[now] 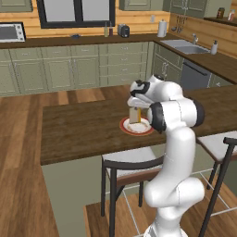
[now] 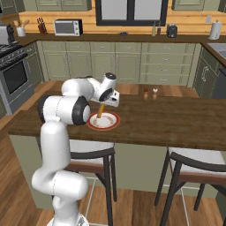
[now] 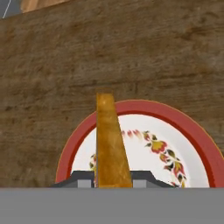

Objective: Start the toaster. Once the lever pops up, take the bread to the plate on the dining counter.

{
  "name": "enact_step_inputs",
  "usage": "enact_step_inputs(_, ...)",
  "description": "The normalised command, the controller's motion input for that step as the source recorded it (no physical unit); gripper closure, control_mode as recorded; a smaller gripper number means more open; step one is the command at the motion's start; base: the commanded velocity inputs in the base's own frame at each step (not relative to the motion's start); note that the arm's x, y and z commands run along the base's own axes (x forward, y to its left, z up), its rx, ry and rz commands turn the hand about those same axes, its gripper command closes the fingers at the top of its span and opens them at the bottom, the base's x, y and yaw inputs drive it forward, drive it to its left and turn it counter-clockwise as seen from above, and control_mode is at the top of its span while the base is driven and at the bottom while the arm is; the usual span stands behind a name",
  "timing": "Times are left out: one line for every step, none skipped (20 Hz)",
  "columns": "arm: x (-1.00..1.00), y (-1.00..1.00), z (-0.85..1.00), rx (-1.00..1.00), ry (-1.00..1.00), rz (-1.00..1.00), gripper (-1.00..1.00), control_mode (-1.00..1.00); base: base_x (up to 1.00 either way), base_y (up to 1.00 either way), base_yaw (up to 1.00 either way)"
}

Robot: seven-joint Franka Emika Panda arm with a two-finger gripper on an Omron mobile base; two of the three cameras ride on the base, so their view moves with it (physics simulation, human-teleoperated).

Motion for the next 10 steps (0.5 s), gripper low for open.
enact_step_inputs(-0.43, 0.00, -0.28, 0.00, 0.04, -0.03, -1.00, -1.00, 0.00, 0.00, 0.00)
enact_step_inputs(-0.45, 0.00, -0.26, 0.00, 0.05, -0.03, -1.00, -1.00, 0.00, 0.00, 0.00)
enact_step_inputs(-0.47, 0.00, -0.27, 0.00, 0.06, -0.03, -1.00, -1.00, 0.00, 0.00, 0.00)
enact_step_inputs(-0.46, 0.00, -0.27, 0.00, 0.05, -0.03, -1.00, -1.00, 0.00, 0.00, 0.00)
enact_step_inputs(-0.44, 0.00, -0.26, 0.00, 0.06, -0.03, -1.00, -1.00, 0.00, 0.00, 0.00)
enact_step_inputs(-0.41, 0.00, -0.24, 0.00, 0.05, -0.03, -1.00, -1.00, 0.00, 0.00, 0.00)
enact_step_inputs(-0.36, 0.00, -0.21, 0.00, 0.05, -0.03, -1.00, -1.00, 0.00, 0.00, 0.00)
enact_step_inputs(-0.26, 0.00, -0.14, 0.00, 0.05, -0.02, -1.00, -1.00, 0.00, 0.00, 0.00)
enact_step_inputs(-0.17, 0.00, -0.11, 0.00, 0.05, -0.02, -1.00, -1.00, 0.00, 0.00, 0.00)
enact_step_inputs(-0.10, -0.01, -0.04, 0.00, 0.05, -0.01, -1.00, -1.00, 0.00, 0.00, 0.00)
